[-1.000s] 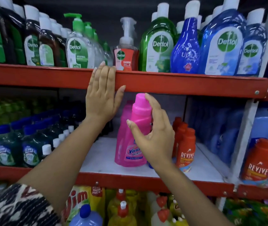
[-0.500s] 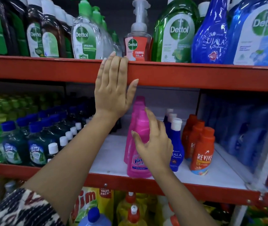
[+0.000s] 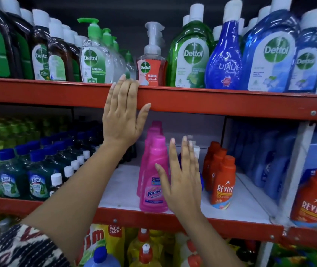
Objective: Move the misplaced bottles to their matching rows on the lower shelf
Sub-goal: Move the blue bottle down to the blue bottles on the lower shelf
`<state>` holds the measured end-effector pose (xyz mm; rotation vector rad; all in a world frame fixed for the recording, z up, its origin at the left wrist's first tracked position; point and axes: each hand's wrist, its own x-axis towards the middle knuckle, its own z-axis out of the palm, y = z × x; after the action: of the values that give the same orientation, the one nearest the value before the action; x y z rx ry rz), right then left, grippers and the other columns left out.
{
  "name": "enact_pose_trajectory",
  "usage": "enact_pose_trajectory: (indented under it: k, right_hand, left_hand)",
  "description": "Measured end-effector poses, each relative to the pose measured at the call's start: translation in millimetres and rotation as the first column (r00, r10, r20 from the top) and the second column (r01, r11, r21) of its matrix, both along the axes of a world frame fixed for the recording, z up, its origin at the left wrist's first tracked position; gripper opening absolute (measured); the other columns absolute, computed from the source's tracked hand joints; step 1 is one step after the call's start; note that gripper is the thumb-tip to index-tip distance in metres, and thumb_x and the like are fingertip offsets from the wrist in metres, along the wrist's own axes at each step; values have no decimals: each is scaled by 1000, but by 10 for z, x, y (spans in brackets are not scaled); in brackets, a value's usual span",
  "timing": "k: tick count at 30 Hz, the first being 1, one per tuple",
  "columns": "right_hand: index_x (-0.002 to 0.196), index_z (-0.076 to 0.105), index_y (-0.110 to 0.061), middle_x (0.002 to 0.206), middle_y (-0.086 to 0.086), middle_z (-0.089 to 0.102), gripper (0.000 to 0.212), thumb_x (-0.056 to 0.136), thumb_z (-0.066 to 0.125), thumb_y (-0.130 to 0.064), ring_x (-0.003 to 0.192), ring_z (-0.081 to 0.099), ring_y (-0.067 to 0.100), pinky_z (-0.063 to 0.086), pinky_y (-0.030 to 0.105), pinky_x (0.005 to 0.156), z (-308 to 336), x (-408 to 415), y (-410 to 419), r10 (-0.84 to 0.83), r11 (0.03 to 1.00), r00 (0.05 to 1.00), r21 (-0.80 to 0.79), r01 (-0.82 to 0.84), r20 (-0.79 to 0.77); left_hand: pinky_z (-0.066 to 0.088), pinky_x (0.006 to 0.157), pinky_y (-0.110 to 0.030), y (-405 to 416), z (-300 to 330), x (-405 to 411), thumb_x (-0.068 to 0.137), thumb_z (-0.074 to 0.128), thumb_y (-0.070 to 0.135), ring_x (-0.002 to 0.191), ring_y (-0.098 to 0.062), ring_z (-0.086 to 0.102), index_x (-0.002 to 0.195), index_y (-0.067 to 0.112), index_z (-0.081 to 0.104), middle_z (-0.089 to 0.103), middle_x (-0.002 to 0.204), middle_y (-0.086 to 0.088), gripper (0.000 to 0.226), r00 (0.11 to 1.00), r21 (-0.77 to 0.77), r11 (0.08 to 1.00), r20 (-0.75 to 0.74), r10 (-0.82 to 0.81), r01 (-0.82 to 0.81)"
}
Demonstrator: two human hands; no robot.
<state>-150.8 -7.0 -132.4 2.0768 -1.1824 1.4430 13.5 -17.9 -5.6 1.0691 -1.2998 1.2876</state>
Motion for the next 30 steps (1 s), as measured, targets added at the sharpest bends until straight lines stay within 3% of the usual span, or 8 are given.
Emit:
enact_pose_trajectory:
  k: [4, 7, 15, 20, 22, 25, 30]
  right_hand:
    - [154, 18, -18, 162, 11, 13, 66, 100, 45, -43, 151, 8, 25, 17, 44, 122, 327, -274, 44, -34, 987, 999, -155, 32, -13]
    - [153, 23, -15, 161, 14, 18, 63, 100, 48, -39, 151, 11, 26, 16, 43, 122, 687, -452, 59, -62, 961, 998, -270, 62, 7]
    - [148, 35, -11, 154, 19, 34, 56, 99, 49, -34, 145, 29, 32, 31, 41, 115, 1734, -731, -22, -68, 888, 990, -446, 115, 120]
    - [146, 37, -9, 144, 22, 45, 59, 96, 53, -34, 129, 47, 36, 48, 46, 99, 2258, -754, -68, -17, 901, 993, -428, 67, 120]
    - [149, 31, -12, 143, 20, 45, 64, 95, 53, -38, 123, 50, 35, 52, 42, 86, 2437, -742, -81, -43, 922, 995, -380, 74, 88]
    - [153, 20, -21, 142, 15, 41, 70, 94, 51, -43, 111, 54, 33, 43, 35, 70, 2665, -740, -111, -107, 954, 993, -275, 117, 51]
    - [152, 18, -24, 121, 15, 57, 65, 96, 49, -35, 104, 57, 36, 36, 35, 71, 2874, -809, -106, -106, 990, 991, -84, 113, 78]
  left_hand:
    - [19, 120, -47, 21, 2, -128, 105, 25, 44, 142, -33, 30, 138, -6, 44, 45, 145, -21, 63, 998, 22, 1000, -69, -3, 4]
    - [15, 121, -48, 7, 1, -218, 106, 23, 44, 143, -34, 29, 142, -5, 39, 39, 150, -21, 63, 999, 38, 999, -41, 25, -24]
    - [18, 120, -46, -65, 0, -331, 106, 23, 42, 144, -31, 28, 144, -2, 40, 38, 151, -19, 61, 998, 3, 998, -14, 63, -63]
    - [20, 120, -44, -129, -10, -321, 106, 24, 42, 140, -33, 34, 138, -3, 48, 46, 145, -20, 60, 998, -55, 997, -28, 53, -54]
    - [19, 120, -43, -143, -11, -315, 106, 24, 42, 140, -33, 35, 138, -2, 48, 47, 144, -20, 59, 998, -69, 996, -28, 58, -60]
    - [18, 120, -41, -155, -8, -314, 106, 25, 42, 139, -32, 34, 137, -2, 48, 47, 144, -20, 59, 998, -79, 995, -26, 62, -64]
    - [17, 120, -39, -167, -7, -315, 106, 25, 42, 139, -32, 35, 137, -2, 48, 48, 143, -20, 59, 997, -86, 994, -27, 66, -68]
